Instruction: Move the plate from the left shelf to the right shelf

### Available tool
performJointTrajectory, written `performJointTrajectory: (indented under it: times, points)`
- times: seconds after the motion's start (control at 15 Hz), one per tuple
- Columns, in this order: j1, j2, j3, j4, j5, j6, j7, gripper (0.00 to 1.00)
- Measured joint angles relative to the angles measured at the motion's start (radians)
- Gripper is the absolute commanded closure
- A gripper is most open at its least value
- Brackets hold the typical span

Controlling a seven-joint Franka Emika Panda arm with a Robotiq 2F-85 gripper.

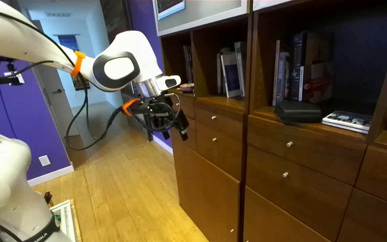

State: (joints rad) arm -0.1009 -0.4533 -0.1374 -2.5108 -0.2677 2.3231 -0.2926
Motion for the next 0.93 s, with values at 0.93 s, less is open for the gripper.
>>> performJointTrajectory:
  times: [0.93]
  points:
    - [0.066,-0.030,0.071,0.164,0.068,-0.181,0.043,0.00]
